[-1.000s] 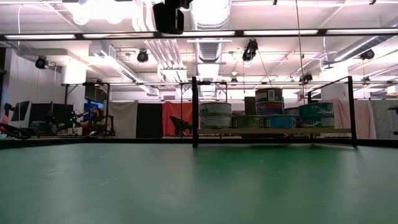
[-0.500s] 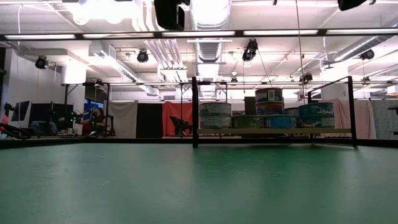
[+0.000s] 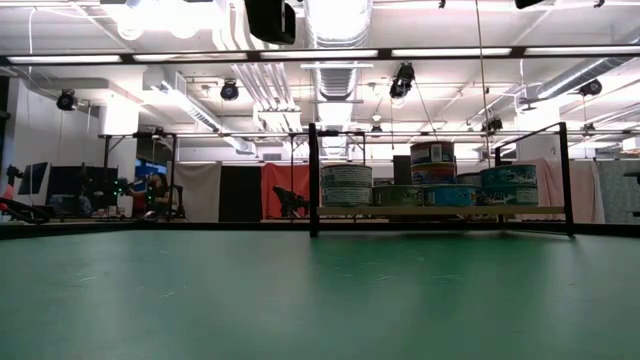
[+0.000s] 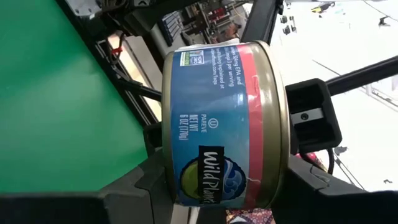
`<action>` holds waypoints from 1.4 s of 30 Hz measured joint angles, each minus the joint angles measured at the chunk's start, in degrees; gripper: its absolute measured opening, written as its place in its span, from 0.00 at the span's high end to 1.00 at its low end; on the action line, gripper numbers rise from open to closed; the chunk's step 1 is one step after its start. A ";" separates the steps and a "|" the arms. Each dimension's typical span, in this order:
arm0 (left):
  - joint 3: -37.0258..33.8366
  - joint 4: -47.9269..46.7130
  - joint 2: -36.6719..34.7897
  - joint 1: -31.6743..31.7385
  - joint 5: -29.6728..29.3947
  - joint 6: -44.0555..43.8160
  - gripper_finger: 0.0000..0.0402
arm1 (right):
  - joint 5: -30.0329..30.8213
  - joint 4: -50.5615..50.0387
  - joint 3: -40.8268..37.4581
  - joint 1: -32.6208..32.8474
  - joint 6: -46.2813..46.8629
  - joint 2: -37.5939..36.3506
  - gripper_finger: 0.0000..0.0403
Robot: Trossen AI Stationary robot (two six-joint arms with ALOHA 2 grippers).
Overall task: Stack canned seafood by type on shelf
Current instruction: Stack the blue/pink tuna can on top of the blue/pink tuna can on the shelf
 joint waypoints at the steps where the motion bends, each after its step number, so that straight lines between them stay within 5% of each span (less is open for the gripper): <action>1: 0.00 0.17 0.00 -0.02 0.06 0.39 0.56 | -0.01 -0.16 0.18 0.00 -0.12 0.00 0.46; 4: 0.00 0.40 -0.02 -0.02 0.39 1.69 0.55 | -0.05 -0.15 0.33 0.00 -0.44 0.00 0.49; 12: 0.00 0.28 -0.02 -0.13 1.05 9.74 0.32 | -0.02 0.19 0.35 -0.23 1.37 -0.14 0.55; 20: 0.07 0.53 -0.27 0.26 1.00 21.94 0.32 | -0.14 -0.06 0.30 -0.22 4.85 -4.14 0.54; 31: 0.15 -4.24 -1.55 0.81 0.07 55.07 0.32 | -0.05 -3.35 0.30 -0.53 11.36 -14.57 0.54; 38: 3.09 -25.24 -3.82 0.69 -11.93 57.90 0.32 | -0.81 -14.21 0.30 -5.00 24.18 -21.68 0.54; 42: 7.09 -42.03 -5.84 -0.04 -25.53 56.57 0.32 | -9.68 -24.63 0.30 -10.20 37.20 -24.77 0.54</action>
